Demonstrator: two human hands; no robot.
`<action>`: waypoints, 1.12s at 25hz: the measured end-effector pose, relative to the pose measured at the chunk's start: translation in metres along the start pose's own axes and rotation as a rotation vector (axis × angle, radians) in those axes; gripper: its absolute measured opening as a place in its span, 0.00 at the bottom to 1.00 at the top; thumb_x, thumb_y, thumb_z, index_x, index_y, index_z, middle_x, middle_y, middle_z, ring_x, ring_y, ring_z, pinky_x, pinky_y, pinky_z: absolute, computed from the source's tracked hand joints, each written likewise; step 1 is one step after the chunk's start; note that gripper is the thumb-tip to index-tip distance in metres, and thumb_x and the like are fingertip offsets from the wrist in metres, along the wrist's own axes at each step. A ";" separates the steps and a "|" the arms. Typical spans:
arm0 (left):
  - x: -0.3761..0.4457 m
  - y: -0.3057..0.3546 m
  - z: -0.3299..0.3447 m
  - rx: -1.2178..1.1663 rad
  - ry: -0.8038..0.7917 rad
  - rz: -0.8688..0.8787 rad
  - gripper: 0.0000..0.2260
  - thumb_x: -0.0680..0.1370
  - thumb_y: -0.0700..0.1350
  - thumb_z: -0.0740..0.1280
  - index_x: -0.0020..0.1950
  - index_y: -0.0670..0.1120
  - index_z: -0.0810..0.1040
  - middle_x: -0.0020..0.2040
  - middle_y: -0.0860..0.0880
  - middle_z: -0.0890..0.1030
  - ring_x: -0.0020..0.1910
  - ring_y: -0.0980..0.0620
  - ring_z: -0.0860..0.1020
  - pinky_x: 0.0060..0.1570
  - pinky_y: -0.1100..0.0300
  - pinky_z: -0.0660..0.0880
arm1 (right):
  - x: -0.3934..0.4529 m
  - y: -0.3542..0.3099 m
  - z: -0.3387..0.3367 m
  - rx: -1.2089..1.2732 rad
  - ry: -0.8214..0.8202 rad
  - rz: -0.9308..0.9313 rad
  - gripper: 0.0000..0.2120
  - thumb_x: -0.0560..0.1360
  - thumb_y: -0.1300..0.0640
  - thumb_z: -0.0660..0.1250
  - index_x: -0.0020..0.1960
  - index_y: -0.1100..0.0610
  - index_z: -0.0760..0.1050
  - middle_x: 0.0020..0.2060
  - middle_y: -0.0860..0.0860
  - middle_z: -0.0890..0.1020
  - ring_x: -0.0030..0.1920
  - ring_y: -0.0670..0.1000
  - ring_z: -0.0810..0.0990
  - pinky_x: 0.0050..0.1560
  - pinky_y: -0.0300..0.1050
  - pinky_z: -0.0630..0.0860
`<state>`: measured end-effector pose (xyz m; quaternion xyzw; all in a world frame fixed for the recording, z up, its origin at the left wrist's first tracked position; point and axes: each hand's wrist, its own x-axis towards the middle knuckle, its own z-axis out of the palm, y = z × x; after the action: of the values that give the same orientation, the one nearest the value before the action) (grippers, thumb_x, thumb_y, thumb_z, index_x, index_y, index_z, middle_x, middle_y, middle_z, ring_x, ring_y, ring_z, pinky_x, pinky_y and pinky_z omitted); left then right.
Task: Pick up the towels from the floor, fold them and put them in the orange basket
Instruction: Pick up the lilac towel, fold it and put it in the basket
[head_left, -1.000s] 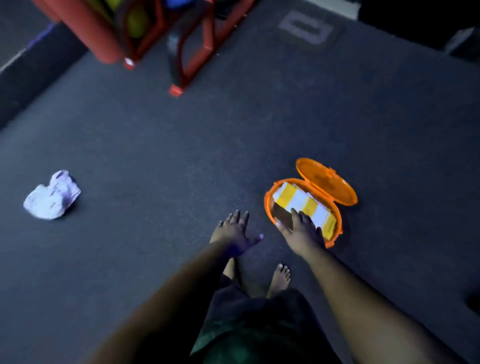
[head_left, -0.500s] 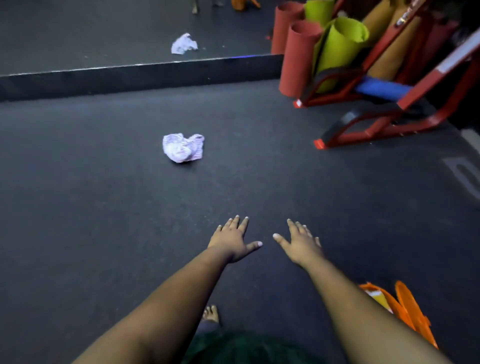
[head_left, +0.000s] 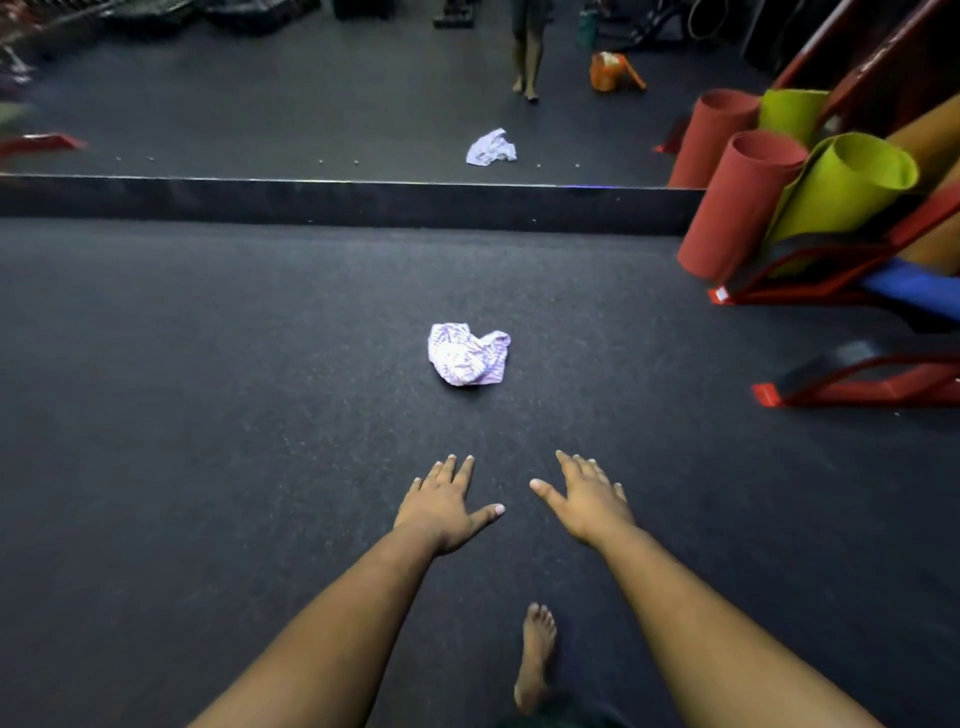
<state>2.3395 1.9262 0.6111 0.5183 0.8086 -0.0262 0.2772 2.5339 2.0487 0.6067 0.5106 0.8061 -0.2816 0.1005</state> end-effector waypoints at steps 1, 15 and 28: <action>0.017 -0.010 -0.009 -0.008 -0.001 -0.019 0.44 0.76 0.75 0.53 0.84 0.52 0.43 0.84 0.47 0.46 0.83 0.47 0.47 0.80 0.46 0.49 | 0.022 -0.008 -0.003 -0.004 -0.011 -0.008 0.40 0.78 0.28 0.52 0.83 0.47 0.51 0.82 0.51 0.54 0.82 0.53 0.50 0.78 0.64 0.52; 0.299 -0.105 -0.152 -0.115 -0.032 -0.184 0.45 0.76 0.75 0.53 0.84 0.52 0.43 0.84 0.48 0.46 0.83 0.48 0.47 0.79 0.47 0.49 | 0.367 -0.114 -0.096 -0.111 -0.178 -0.100 0.40 0.78 0.27 0.52 0.83 0.47 0.51 0.82 0.50 0.55 0.82 0.54 0.49 0.78 0.64 0.51; 0.674 -0.269 -0.122 -0.170 -0.296 -0.204 0.45 0.76 0.75 0.53 0.84 0.50 0.43 0.84 0.48 0.47 0.83 0.48 0.47 0.79 0.46 0.50 | 0.745 -0.174 0.014 -0.064 -0.341 0.119 0.36 0.78 0.31 0.58 0.79 0.50 0.63 0.76 0.50 0.70 0.77 0.54 0.64 0.75 0.55 0.64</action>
<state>1.8504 2.3970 0.3278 0.3989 0.8067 -0.0618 0.4316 2.0375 2.5565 0.3212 0.4986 0.7544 -0.3320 0.2686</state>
